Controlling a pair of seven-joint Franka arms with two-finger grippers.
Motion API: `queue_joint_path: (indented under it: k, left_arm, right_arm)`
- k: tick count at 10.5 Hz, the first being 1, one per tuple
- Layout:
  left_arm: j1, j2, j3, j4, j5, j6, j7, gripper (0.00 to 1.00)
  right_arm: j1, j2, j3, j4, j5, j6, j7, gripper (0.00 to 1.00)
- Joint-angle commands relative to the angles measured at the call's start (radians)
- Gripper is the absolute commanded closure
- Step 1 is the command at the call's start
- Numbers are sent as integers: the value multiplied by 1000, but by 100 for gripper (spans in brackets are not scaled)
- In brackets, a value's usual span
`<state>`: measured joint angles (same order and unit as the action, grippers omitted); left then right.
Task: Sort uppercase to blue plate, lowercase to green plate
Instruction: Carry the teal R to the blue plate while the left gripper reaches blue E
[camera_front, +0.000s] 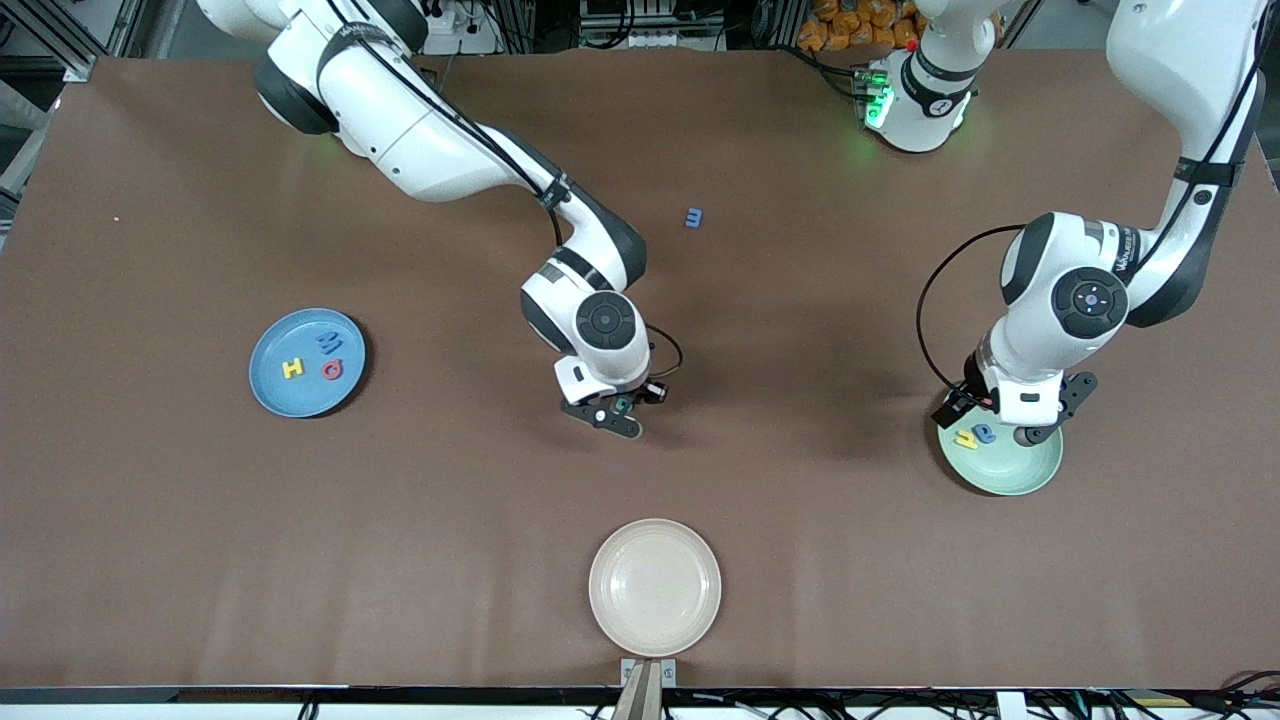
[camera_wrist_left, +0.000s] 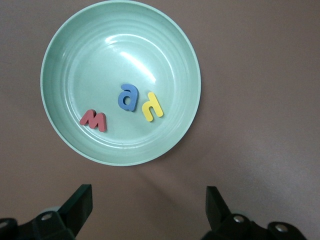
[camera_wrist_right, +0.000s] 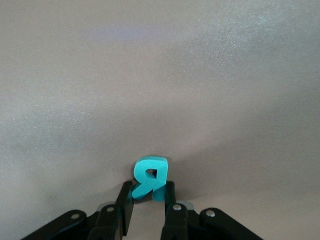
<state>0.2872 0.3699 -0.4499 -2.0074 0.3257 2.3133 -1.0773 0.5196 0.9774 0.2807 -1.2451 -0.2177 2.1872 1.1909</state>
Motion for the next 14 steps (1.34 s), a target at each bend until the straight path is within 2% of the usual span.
queue_joint_path:
  k: [1, 5, 7, 10, 11, 14]
  left_arm:
    - [3, -11, -3, 7, -27, -14, 33, 0]
    - [3, -14, -10, 6, -28, -15, 28, 0]
    - [3, -22, -61, 5, -30, -69, 10, 0]
    - [-22, -8, -208, -13, -30, -123, -161, 0]
    - [-78, -3, -226, -25, -30, -124, -220, 0]
    - [-364, 0, -228, -63, -28, -121, -370, 0]
  right_arm:
    - [2, 6, -3, 22, 0, -1, -37, 84]
    - [-53, -29, 0, 21, 21, -90, -251, 84]
    - [-104, -63, 0, 12, 88, -154, -443, 84]
    - [-173, -92, -3, 4, 86, -275, -721, 84]
    - [-196, -115, -12, -26, 83, -297, -820, 84]
    - [-233, -218, -109, -167, 81, -341, -1098, 84]
